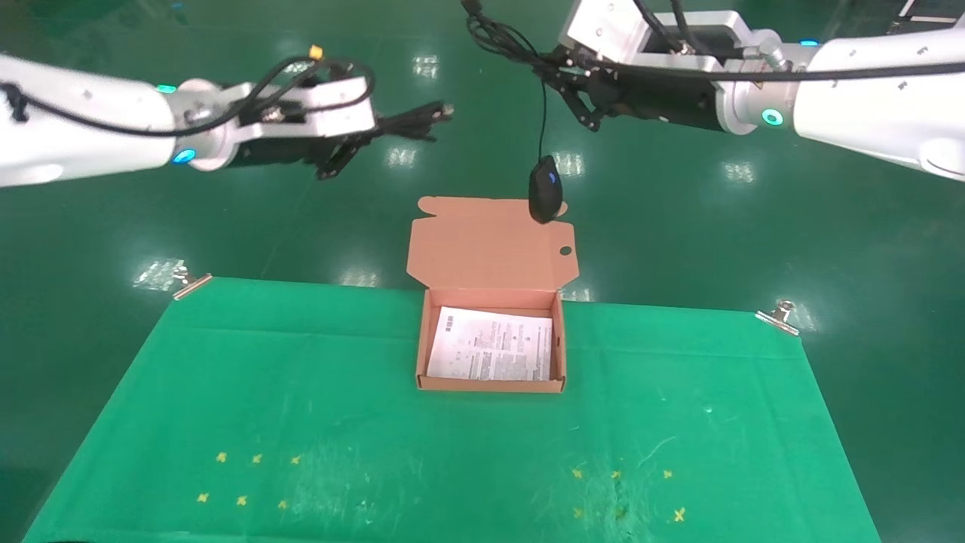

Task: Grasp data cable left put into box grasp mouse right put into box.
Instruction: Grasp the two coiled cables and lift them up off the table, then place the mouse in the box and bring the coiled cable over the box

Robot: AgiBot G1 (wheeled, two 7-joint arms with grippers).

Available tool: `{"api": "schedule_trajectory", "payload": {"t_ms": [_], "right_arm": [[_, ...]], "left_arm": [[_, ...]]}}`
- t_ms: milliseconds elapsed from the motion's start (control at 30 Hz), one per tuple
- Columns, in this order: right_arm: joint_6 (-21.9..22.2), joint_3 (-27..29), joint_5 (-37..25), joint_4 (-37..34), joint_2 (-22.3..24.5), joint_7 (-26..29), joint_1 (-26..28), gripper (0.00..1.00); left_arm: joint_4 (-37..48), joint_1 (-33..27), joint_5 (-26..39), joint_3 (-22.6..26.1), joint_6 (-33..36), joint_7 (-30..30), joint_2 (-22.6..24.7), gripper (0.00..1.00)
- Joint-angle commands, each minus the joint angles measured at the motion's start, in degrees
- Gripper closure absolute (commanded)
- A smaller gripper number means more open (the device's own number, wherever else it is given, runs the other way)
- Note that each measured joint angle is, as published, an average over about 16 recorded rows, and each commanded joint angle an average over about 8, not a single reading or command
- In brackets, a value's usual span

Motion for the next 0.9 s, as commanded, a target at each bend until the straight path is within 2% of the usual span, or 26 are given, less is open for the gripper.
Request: {"api": "schedule_trajectory", "payload": {"t_ms": [33,433,900], "right_arm": [[0.08,0.15,0.47,-1.13,-0.48,-1.06,0.57,1.0],[-0.01,-0.13,1.48,-2.75,-2.84,-2.66,-0.64,1.0],[-0.43,-1.2,1.64,-7.22,-5.1,-5.2,-4.15,1.0]], "left_arm": [[0.88,-0.49,-0.34,-0.15,-0.21,0.66,0.38,1.0],[0.55,0.43,2.44,0.83,-0.55,-1.42,-1.02,1.0],[-4.59,2.62,8.8,2.68,1.6,-10.09,-4.48,1.0]]}}
